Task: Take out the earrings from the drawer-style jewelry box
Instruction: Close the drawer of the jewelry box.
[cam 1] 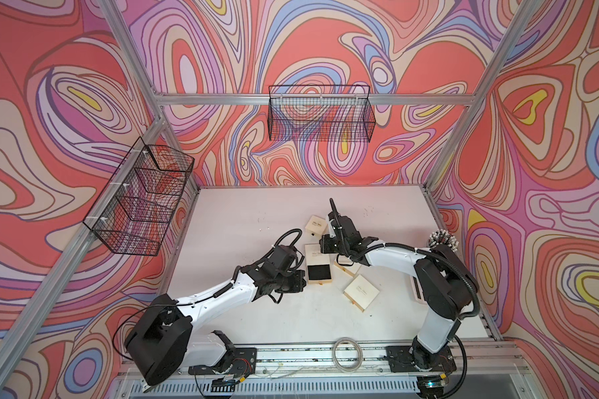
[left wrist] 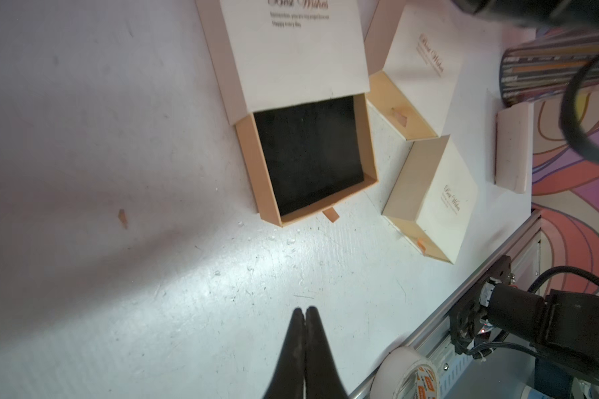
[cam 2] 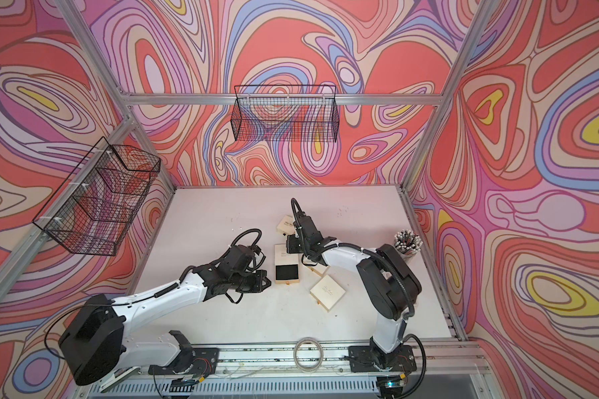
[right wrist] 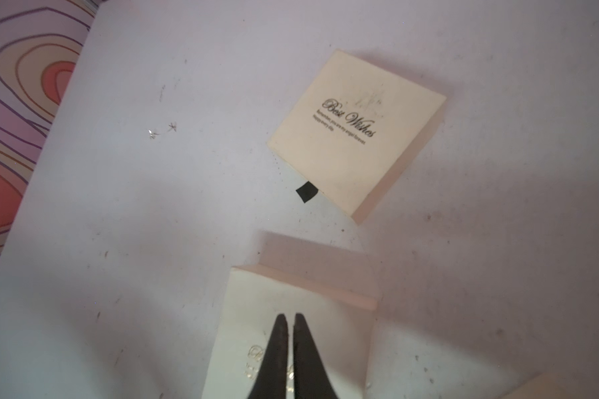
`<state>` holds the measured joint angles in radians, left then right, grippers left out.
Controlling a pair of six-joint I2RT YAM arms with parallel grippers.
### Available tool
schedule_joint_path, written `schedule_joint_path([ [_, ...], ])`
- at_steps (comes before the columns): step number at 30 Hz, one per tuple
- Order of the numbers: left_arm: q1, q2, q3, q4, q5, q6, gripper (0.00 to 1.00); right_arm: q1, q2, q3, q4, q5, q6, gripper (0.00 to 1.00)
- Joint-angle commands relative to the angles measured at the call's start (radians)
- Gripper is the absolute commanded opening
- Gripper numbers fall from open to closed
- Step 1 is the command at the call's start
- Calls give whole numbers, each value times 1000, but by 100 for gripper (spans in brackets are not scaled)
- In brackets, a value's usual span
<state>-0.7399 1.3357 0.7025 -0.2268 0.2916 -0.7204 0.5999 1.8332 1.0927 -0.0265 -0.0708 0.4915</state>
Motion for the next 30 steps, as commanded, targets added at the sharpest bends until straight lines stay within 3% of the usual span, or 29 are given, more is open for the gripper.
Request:
schedule_joint_path([
  [1,-39,60,-21,139,13,-41,1,-12,50,59,-84,13,0,4],
  [10,-99,202,-26,257,-11,-109,0,-20,141,188,-153,4,-27,0],
  [22,-99,245,-61,349,-128,-187,0,-31,212,243,-189,-5,-44,0],
  [30,-99,302,-64,396,-146,-203,0,-32,245,301,-261,-12,-76,0],
])
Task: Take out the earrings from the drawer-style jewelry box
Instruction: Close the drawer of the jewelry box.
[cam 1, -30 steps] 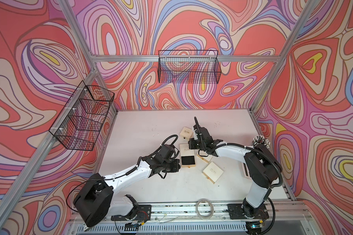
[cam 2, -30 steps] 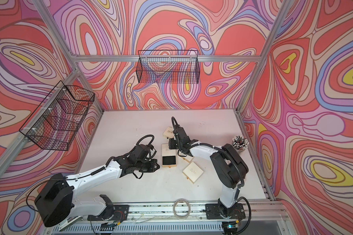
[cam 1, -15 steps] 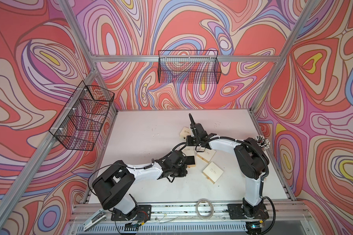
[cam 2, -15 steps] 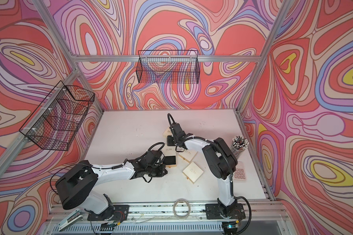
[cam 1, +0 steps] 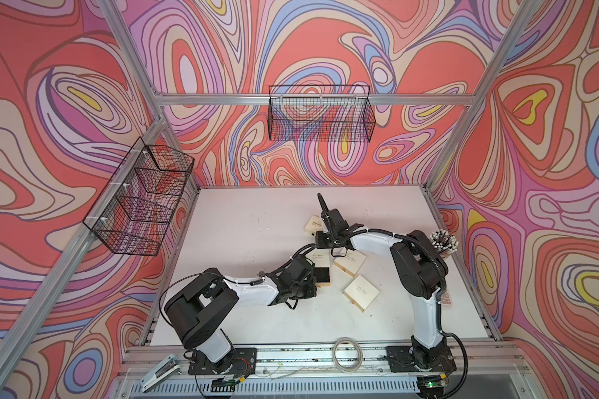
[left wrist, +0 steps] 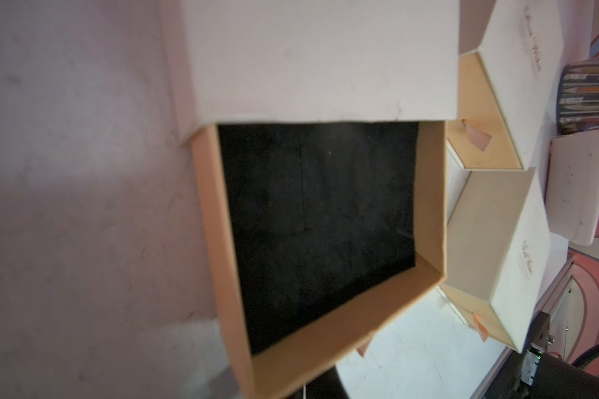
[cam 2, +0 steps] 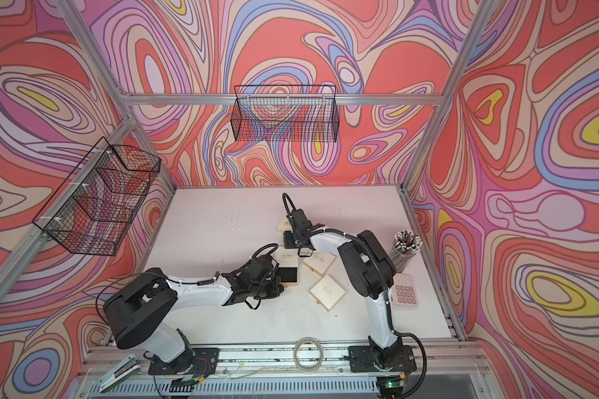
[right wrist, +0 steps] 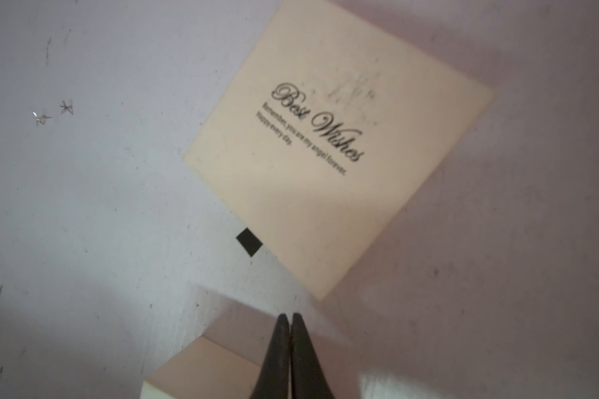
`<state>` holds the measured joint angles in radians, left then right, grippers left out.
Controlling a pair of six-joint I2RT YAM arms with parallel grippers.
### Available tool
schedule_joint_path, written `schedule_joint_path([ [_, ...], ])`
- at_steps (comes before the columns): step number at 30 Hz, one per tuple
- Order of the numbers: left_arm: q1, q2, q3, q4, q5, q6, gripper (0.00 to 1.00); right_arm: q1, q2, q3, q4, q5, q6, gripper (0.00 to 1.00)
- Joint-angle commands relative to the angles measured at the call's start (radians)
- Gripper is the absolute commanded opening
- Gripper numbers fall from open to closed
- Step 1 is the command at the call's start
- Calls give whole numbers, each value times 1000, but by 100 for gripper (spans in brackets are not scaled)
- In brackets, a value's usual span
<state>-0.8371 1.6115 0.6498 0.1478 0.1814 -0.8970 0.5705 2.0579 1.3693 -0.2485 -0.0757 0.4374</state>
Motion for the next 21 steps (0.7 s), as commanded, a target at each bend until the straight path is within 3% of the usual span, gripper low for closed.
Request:
schedule_joint_path([
  [1,-2,28,-13,25,-43,-26,0,-3,16,18,-39,-16,-22,0],
  [21,-1,65,48,57,-119,3,0,-1,-53,-109,0,-86,-13,0],
])
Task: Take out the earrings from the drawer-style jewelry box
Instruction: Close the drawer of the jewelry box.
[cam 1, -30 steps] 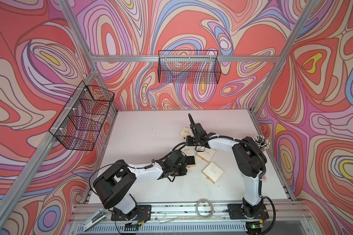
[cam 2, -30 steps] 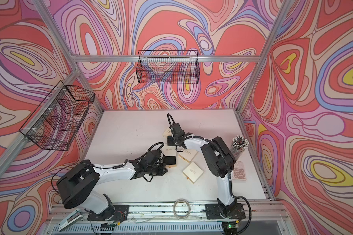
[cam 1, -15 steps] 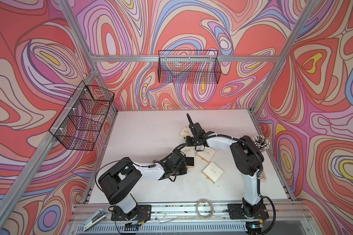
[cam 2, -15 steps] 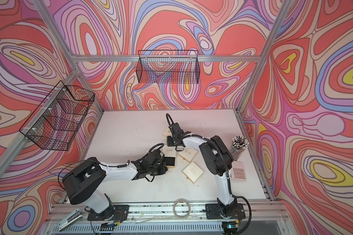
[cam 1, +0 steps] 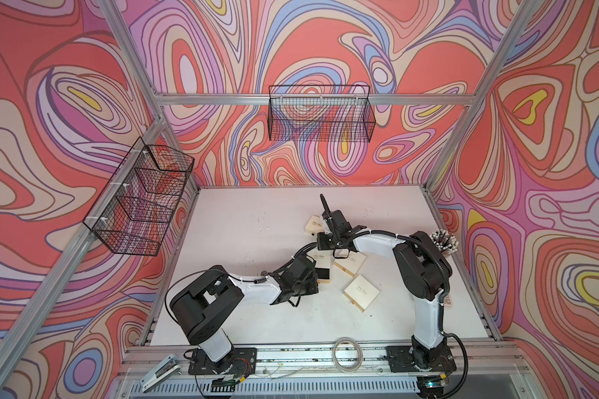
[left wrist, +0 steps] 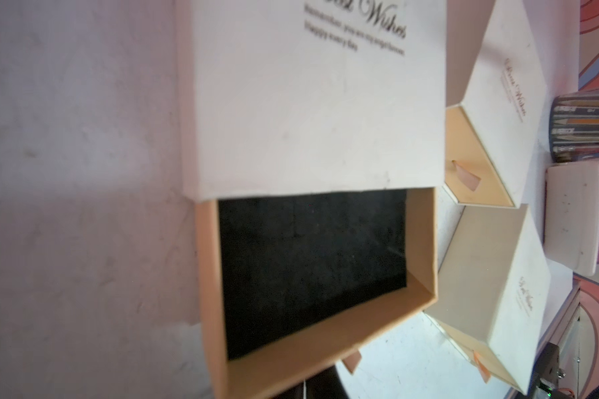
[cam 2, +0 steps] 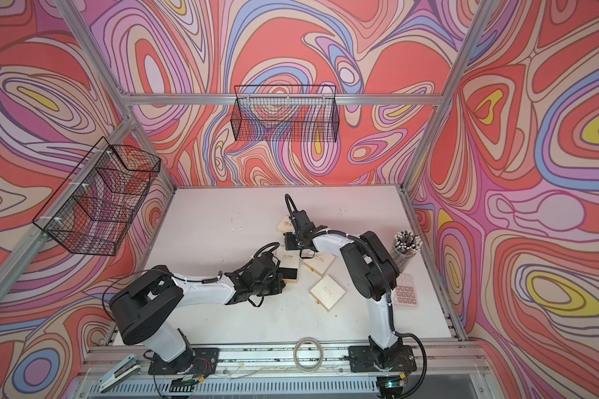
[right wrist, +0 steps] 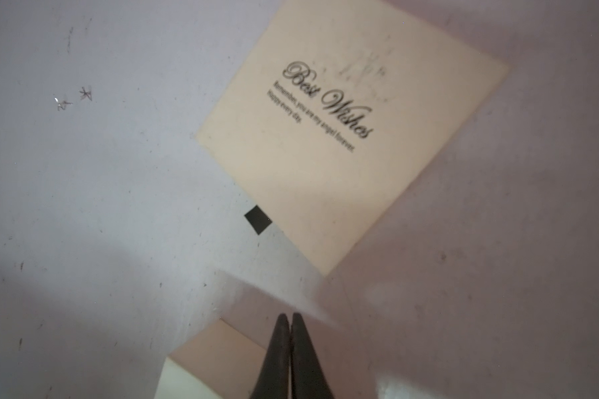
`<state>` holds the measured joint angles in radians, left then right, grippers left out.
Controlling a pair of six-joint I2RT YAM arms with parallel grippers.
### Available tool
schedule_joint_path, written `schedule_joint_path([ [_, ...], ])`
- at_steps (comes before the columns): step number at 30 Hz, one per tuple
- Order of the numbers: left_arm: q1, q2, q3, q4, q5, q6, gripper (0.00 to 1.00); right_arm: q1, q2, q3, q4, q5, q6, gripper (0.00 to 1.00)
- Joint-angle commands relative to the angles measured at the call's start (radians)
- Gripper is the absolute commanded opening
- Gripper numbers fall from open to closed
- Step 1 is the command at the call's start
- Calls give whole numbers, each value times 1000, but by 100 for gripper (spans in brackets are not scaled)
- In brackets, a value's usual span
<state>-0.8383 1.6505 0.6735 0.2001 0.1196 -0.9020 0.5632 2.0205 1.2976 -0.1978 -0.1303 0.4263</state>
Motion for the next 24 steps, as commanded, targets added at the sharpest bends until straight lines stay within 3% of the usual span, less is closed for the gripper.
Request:
schedule_joint_path([
  [1,0,29,34,-3,-61,11,0,5,-20,-42,-50,-34,-1,0],
  [24,0,95,142,-21,-97,43,0,12,-84,-163,30,-64,50,0],
])
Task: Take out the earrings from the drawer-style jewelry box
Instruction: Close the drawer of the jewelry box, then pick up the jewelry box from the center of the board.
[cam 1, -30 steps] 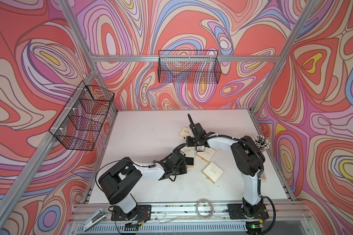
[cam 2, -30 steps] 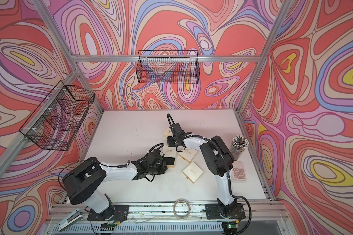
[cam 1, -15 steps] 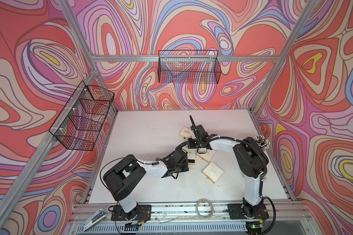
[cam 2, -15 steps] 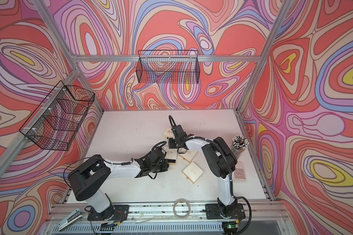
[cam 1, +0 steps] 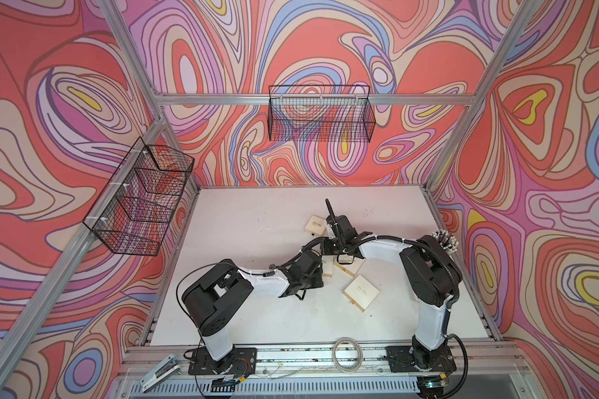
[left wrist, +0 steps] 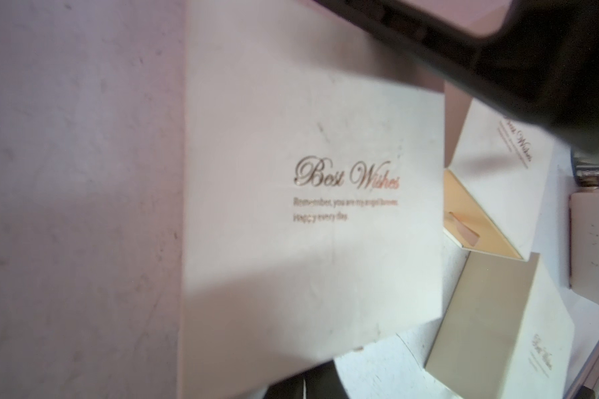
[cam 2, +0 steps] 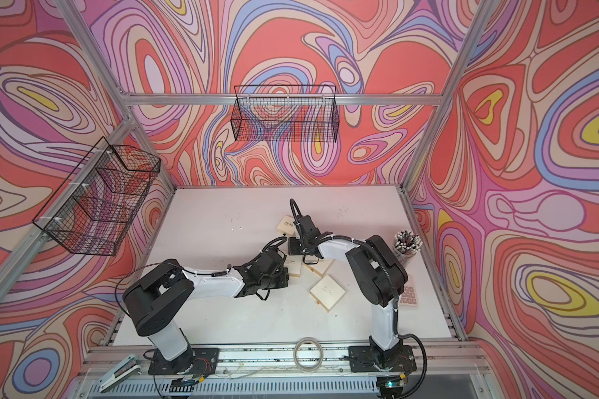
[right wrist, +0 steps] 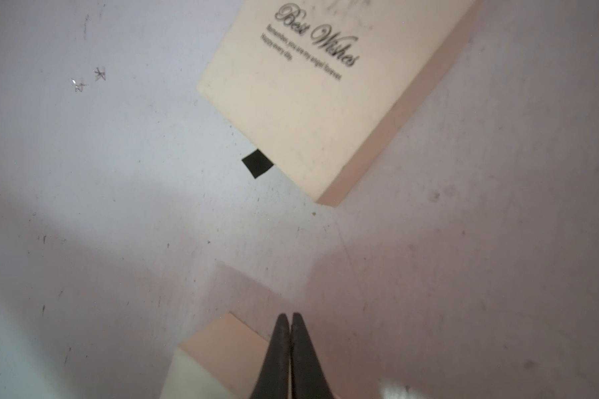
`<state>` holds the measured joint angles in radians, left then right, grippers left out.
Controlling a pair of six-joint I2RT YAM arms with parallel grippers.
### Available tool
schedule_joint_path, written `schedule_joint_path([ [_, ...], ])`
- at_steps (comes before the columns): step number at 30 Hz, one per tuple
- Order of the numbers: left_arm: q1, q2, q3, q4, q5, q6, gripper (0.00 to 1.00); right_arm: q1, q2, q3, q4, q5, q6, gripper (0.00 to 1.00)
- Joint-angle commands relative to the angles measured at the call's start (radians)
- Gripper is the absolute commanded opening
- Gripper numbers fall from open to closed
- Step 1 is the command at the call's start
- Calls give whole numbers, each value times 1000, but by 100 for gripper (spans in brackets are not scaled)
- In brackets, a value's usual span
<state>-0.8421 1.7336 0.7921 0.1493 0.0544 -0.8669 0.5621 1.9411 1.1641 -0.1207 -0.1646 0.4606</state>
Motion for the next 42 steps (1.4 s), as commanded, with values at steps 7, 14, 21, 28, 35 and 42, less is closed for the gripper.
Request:
schedule_joint_path([
  [7,-3,-144,-80,-13,39,60,12,12,51,85,-57,19,37,0],
  [14,-3,-373,-70,-343,-17,171,56,-3,60,234,-92,66,59,0],
  [21,0,-370,84,-547,-91,311,100,-68,-161,147,-89,125,66,4],
  [28,16,-104,359,-683,-45,360,100,-118,-508,-70,-150,153,52,63],
  [35,16,77,553,-779,-72,351,100,-128,-765,-227,-235,130,74,84],
  [42,14,189,665,-861,-146,323,100,-128,-926,-321,-279,92,98,98],
])
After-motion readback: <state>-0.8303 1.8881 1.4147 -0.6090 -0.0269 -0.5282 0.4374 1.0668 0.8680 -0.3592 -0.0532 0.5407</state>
